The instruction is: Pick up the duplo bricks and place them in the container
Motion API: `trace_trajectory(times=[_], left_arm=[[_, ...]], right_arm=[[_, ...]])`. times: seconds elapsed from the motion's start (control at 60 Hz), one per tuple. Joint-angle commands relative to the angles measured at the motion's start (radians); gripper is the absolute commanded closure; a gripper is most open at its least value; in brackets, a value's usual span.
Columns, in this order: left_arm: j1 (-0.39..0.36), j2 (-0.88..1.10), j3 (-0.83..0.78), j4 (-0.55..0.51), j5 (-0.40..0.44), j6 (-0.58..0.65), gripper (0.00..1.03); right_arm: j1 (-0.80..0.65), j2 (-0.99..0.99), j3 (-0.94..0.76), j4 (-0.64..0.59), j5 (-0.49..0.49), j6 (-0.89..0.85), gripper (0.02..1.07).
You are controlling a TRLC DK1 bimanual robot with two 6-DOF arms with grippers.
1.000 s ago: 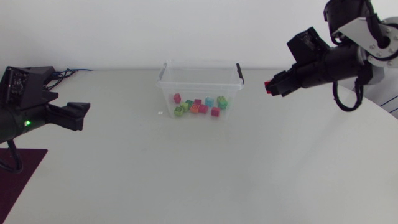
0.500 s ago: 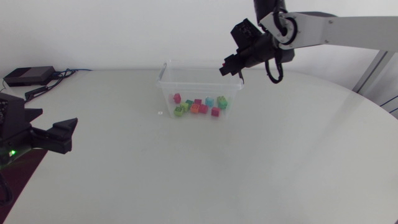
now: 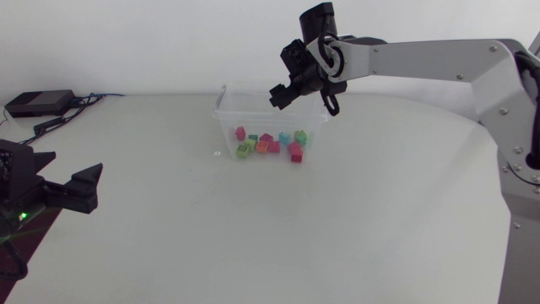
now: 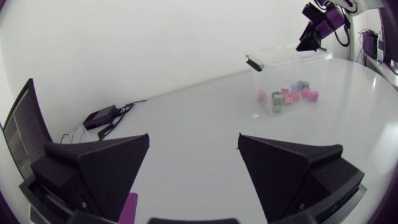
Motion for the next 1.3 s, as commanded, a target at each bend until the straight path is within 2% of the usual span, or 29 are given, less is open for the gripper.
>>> trace_trajectory(times=[0.0,0.083,0.2,0.25,0.5,0.817,1.083,1.283], left_arm=[[-0.027,0.036,-0.035,0.041,-0.019,0.027,0.04],[-0.038,0.065,-0.035,0.064,-0.021,0.028,0.04],[-0.03,0.077,-0.039,0.09,-0.021,0.022,0.04],[-0.021,0.079,-0.05,0.113,-0.021,0.02,0.04],[-0.027,0.08,-0.089,0.191,-0.021,0.019,0.04],[-0.024,0.034,-0.124,0.211,-0.021,0.037,0.04],[-0.029,-0.116,-0.181,0.151,-0.021,0.05,0.04],[-0.044,-0.193,-0.216,0.133,-0.021,0.051,0.04]], right_arm=[[-0.005,-0.077,-0.088,0.052,0.012,0.016,0.06],[-0.021,-0.158,-0.183,0.096,0.017,0.042,0.06],[-0.04,-0.309,-0.402,0.253,0.047,0.046,0.06],[-0.057,-0.396,-0.537,0.36,0.058,0.045,0.06],[-0.13,-0.632,-0.898,0.573,0.075,0.03,0.06],[-0.238,-0.876,-1.188,0.687,0.075,0.036,0.06],[-0.29,-1.148,-1.367,0.682,0.075,0.011,0.06],[-0.342,-1.267,-1.477,0.685,0.063,-0.003,0.06]])
